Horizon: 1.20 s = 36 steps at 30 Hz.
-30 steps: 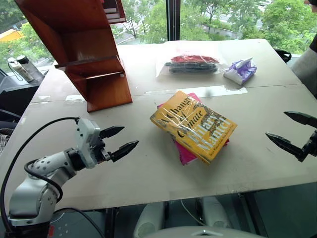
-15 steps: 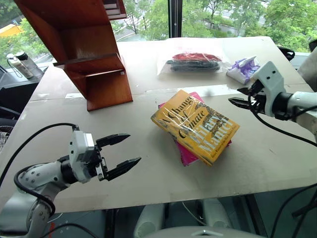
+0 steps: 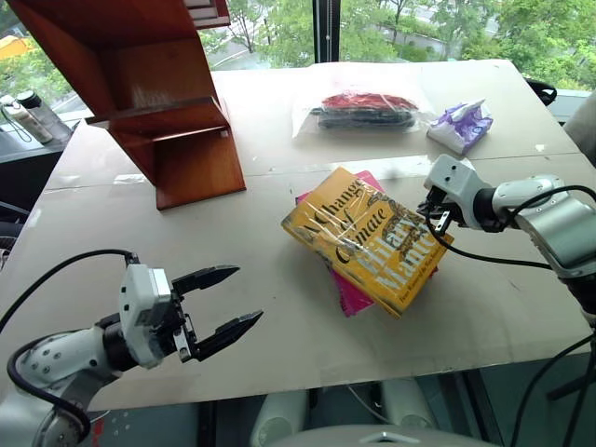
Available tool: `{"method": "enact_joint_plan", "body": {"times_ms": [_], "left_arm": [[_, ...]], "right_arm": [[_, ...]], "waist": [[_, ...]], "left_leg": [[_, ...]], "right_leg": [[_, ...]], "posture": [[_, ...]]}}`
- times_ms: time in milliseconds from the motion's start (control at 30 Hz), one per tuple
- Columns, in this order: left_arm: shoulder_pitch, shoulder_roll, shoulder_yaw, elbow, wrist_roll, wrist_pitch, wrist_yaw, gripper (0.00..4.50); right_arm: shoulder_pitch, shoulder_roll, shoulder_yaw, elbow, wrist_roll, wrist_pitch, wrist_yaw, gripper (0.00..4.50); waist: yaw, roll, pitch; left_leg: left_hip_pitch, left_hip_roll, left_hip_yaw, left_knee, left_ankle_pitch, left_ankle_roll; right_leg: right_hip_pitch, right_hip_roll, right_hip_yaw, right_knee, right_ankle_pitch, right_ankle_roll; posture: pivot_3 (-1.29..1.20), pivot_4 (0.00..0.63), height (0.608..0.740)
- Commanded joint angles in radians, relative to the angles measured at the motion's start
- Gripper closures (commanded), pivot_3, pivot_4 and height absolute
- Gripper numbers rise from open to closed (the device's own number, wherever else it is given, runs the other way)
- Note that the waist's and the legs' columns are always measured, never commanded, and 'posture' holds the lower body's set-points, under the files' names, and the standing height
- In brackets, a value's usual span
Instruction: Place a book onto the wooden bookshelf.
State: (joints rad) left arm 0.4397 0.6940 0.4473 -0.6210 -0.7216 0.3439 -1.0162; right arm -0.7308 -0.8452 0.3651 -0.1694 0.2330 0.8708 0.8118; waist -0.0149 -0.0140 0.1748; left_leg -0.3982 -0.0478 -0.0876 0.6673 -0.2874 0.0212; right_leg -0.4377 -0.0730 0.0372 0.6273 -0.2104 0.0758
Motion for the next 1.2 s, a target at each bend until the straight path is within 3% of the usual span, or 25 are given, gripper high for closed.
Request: {"method": "enact_joint_plan", "body": {"times_ms": [33, 467, 567, 667, 800, 900, 1000, 1200], "left_arm": [[-0.002, -0.004, -0.018, -0.027, 0.015, -0.013, 0.02, 0.0], [-0.018, 0.02, -0.054, -0.02, 0.018, 0.043, 0.052, 0.0], [-0.036, 0.036, -0.053, -0.027, -0.021, 0.151, 0.135, 0.0], [-0.072, 0.052, -0.037, -0.009, -0.199, 0.348, 0.244, 0.0], [-0.143, 0.051, -0.033, 0.078, -0.521, 0.56, 0.388, 0.0], [-0.204, 0.067, -0.071, 0.178, -0.735, 0.68, 0.535, 0.0], [-0.284, 0.06, -0.13, 0.294, -0.919, 0.732, 0.679, 0.0], [-0.493, -0.021, -0.283, 0.499, -1.125, 0.738, 0.922, 0.0]], "right_arm": [[0.001, 0.036, -0.001, -0.051, -0.012, 0.013, 0.003, 4.38], [0.055, 0.113, -0.039, -0.146, -0.016, 0.046, -0.02, 4.38], [0.13, 0.121, -0.19, -0.152, 0.039, -0.054, -0.021, 4.38], [0.264, 0.052, -0.355, -0.156, 0.082, -0.236, 0.071, 4.38], [0.473, 0.044, -0.652, -0.222, 0.301, -0.271, 0.202, 3.13], [0.639, 0.036, -0.803, -0.345, 0.427, -0.26, 0.265, 1.51], [0.752, 0.025, -0.919, -0.453, 0.558, -0.206, 0.273, 0.18], [0.945, 0.043, -1.05, -0.579, 0.621, -0.24, 0.265, 0.08]], "waist": [[0.001, 0.0, 0.0], [0.001, 0.0, 0.0], [0.007, 0.0, 0.0], [0.015, 0.0, 0.0], [0.026, 0.001, -0.001], [0.025, 0.002, -0.002], [0.021, 0.004, -0.002], [0.019, 0.002, -0.003]], "left_leg": [[0.0, 0.0, 0.0, 0.0, 0.0, 0.0], [0.0, 0.0, 0.0, 0.001, 0.0, 0.0], [0.0, 0.0, 0.0, 0.001, 0.0, 0.0], [0.0, -0.001, -0.001, 0.001, 0.0, 0.0], [0.002, 0.0, -0.002, 0.002, 0.0, 0.0], [0.004, 0.0, -0.002, 0.002, 0.0, 0.0], [0.01, 0.0, 0.001, 0.002, -0.002, 0.004], [0.036, 0.0, 0.002, 0.004, -0.002, 0.004]], "right_leg": [[0.0, 0.0, 0.0, 0.0, 0.0, 0.0], [0.0, 0.0, 0.0, 0.001, 0.0, 0.0], [0.0, 0.0, 0.0, 0.001, 0.0, 0.0], [0.001, 0.0, -0.001, 0.001, 0.0, 0.0], [0.002, 0.0, -0.001, 0.002, 0.0, 0.0], [0.002, 0.0, -0.001, 0.006, 0.0, 0.0], [0.005, 0.001, 0.003, 0.012, 0.0, 0.0], [0.03, 0.002, 0.004, 0.014, -0.002, -0.002]], "posture": [[0.0, 0.15, 0.74], [0.0, 0.15, 0.74], [0.0, 0.15, 0.74], [0.0, 0.15, 0.74], [0.0, 0.15, 0.74], [0.0, 0.15, 0.74], [0.0, 0.15, 0.74], [0.0, 0.15, 0.74]]}}
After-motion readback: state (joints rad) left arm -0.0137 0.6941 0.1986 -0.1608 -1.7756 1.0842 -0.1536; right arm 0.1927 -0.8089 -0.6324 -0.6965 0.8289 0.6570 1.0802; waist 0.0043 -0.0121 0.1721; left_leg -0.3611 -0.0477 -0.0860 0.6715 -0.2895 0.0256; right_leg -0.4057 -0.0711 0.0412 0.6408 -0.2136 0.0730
